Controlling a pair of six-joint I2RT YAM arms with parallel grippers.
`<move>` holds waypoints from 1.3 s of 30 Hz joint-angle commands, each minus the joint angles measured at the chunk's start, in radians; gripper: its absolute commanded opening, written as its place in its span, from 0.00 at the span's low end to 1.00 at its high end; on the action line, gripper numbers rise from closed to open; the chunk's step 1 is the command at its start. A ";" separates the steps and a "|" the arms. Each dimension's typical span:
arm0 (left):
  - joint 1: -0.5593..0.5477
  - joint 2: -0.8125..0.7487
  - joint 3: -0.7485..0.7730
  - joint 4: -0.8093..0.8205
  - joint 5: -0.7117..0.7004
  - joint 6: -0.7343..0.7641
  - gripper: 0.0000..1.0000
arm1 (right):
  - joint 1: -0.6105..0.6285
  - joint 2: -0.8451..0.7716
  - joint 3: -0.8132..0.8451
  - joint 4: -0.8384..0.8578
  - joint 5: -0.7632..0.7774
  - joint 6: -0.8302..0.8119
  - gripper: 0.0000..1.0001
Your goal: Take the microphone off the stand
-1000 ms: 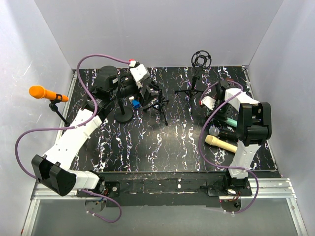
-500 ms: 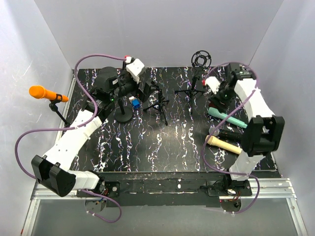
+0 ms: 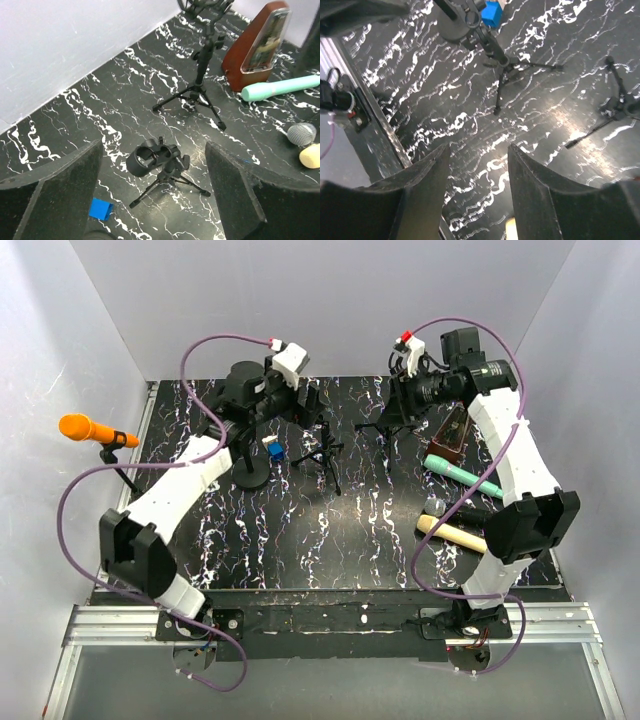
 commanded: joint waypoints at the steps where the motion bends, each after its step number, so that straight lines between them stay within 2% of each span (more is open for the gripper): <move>1: -0.001 0.085 0.122 -0.076 0.007 0.010 0.79 | -0.006 -0.105 -0.151 0.305 -0.112 0.208 0.59; 4: 0.002 0.119 0.152 -0.122 0.002 -0.045 0.77 | -0.003 -0.124 -0.207 0.355 -0.131 0.210 0.62; 6: 0.013 0.132 0.158 -0.140 -0.019 -0.156 0.75 | 0.003 -0.109 -0.216 0.340 -0.144 0.216 0.61; 9: 0.041 0.153 0.153 -0.157 0.016 -0.311 0.68 | 0.016 -0.110 -0.257 0.355 -0.147 0.231 0.58; 14: 0.074 0.178 0.141 -0.127 0.077 -0.464 0.51 | 0.033 -0.100 -0.291 0.361 -0.141 0.201 0.56; 21: 0.076 0.204 0.153 -0.118 0.113 -0.516 0.29 | 0.037 -0.037 -0.238 0.336 -0.133 0.191 0.54; 23: 0.076 0.196 0.146 -0.128 0.107 -0.520 0.29 | 0.042 -0.021 -0.228 0.336 -0.130 0.190 0.54; 26: 0.076 0.185 0.130 -0.139 0.104 -0.533 0.39 | 0.057 0.005 -0.221 0.341 -0.129 0.185 0.55; 27: 0.076 0.179 0.121 -0.130 0.117 -0.534 0.40 | 0.063 0.015 -0.216 0.341 -0.130 0.182 0.55; 28: 0.077 0.176 0.114 -0.122 0.131 -0.536 0.35 | 0.071 0.028 -0.210 0.342 -0.130 0.179 0.55; 31: 0.077 0.170 0.100 -0.101 0.170 -0.542 0.10 | 0.088 0.072 -0.190 0.353 -0.132 0.209 0.55; 33: 0.077 0.161 0.095 -0.111 0.160 -0.551 0.00 | 0.089 0.097 -0.194 0.376 -0.147 0.265 0.56; 39: 0.077 0.127 0.045 -0.128 0.131 -0.609 0.00 | 0.092 0.118 -0.282 0.453 -0.231 0.427 0.67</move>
